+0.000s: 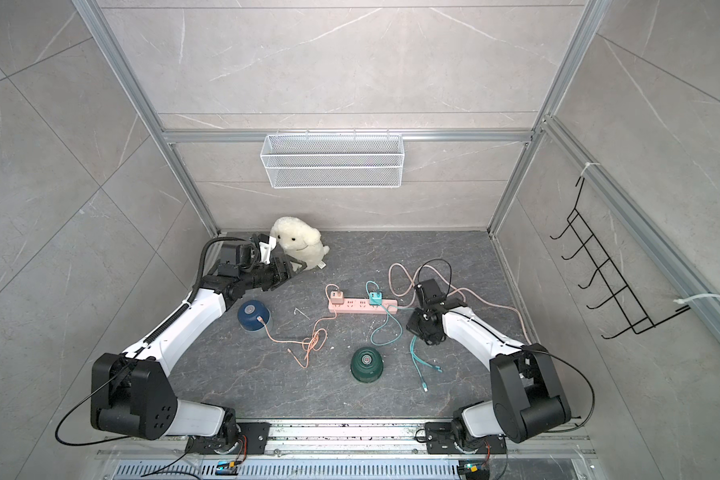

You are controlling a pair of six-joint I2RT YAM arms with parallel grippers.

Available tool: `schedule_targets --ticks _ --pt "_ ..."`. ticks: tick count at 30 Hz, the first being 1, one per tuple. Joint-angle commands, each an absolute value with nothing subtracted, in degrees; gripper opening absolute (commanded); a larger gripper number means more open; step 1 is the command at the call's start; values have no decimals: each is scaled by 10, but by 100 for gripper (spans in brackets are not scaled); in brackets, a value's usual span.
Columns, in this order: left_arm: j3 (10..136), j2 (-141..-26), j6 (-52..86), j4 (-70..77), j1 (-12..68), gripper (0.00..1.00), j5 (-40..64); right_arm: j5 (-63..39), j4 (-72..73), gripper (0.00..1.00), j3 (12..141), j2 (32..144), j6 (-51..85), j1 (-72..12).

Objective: Charge the cordless meat grinders
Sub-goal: Adjust the charging cable at the center of the board, then pick up the charging cable from the center of the board.

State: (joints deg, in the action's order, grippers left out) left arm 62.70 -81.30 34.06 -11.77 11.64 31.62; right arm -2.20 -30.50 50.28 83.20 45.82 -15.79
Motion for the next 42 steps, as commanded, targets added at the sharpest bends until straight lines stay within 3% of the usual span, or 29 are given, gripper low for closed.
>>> schedule_targets --ticks 1,8,18,24,42 --pt "651 -801 339 -118 120 75 326 -16 -266 0 548 880 435 -134" --pt "648 -800 340 -119 124 75 313 -31 -267 12 616 962 386 -102" --pt "657 -816 339 -120 127 75 309 -18 -386 43 577 869 276 -103" --pt "667 -828 338 -120 133 75 312 -23 -423 42 538 842 256 -127" --pt "667 -827 338 -122 140 74 314 -22 -417 45 516 942 260 -154"
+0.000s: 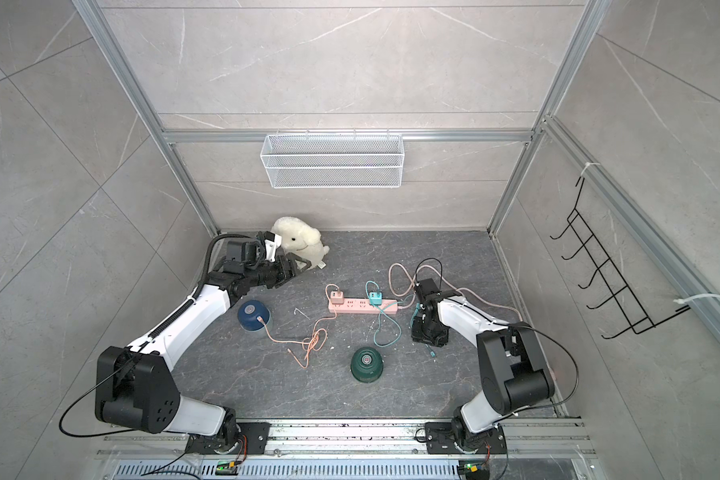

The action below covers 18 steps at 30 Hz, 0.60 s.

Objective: Charge the cordless meat grinders
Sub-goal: Pick up the charging cable from the center of the board.

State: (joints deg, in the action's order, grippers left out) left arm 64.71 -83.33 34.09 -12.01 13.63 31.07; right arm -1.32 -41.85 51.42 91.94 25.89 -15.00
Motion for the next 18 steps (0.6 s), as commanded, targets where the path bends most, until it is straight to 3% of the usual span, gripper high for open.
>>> schedule_targets --ticks 1,6,13,18 --pt "667 -825 337 -123 140 74 313 -28 -414 44 510 943 263 -154" --pt "666 -819 332 -129 140 74 309 -33 -410 38 486 930 296 -162" --pt "659 -816 333 -127 141 74 312 -92 -332 7 441 902 382 -175" --pt "654 -812 334 -129 142 74 318 -111 -286 1 435 850 434 -175"
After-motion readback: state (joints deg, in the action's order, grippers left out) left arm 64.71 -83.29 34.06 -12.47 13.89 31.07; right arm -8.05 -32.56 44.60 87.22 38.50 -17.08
